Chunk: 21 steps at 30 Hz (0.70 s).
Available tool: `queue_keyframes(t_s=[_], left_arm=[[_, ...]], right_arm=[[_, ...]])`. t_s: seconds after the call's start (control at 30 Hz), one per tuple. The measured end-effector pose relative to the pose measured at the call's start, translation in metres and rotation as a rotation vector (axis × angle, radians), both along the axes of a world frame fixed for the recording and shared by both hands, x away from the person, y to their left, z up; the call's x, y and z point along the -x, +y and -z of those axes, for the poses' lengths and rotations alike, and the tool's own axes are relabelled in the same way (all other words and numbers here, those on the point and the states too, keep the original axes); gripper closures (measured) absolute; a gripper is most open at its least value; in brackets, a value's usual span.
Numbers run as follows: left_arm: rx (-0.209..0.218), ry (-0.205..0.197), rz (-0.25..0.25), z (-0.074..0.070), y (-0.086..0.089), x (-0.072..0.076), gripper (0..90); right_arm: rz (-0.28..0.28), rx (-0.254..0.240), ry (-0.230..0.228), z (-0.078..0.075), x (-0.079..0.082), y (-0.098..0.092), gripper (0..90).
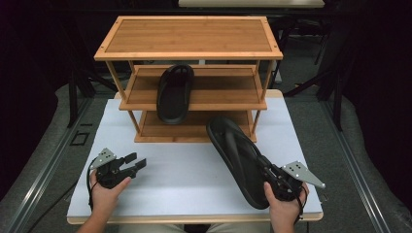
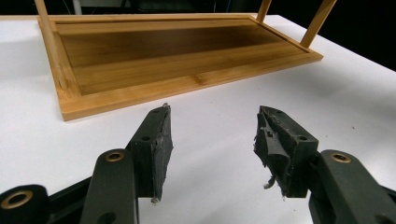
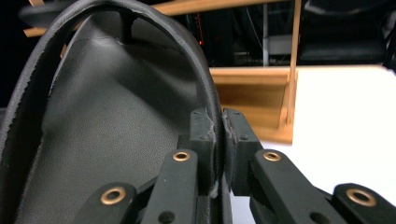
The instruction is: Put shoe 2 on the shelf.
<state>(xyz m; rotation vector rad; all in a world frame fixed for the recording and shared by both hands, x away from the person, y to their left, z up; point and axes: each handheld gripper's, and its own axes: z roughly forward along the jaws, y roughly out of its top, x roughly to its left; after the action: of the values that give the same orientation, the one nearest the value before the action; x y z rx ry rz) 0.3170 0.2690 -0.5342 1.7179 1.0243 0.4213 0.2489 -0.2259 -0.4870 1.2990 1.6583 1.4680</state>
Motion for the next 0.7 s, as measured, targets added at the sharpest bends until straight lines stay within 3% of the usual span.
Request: queue_keyframes(t_s=[0.3, 0.7], left_arm=[[0.004, -0.009, 0.009, -0.001, -0.001, 0.001, 45.8], [0.007, -0.006, 0.002, -0.001, -0.001, 0.001, 45.8]], right_arm=[[-0.002, 0.046, -0.063, -0.037, -0.008, 0.007, 83.3], [-0.003, 0.021, -0.085, -0.055, -0.033, 0.014, 83.2]])
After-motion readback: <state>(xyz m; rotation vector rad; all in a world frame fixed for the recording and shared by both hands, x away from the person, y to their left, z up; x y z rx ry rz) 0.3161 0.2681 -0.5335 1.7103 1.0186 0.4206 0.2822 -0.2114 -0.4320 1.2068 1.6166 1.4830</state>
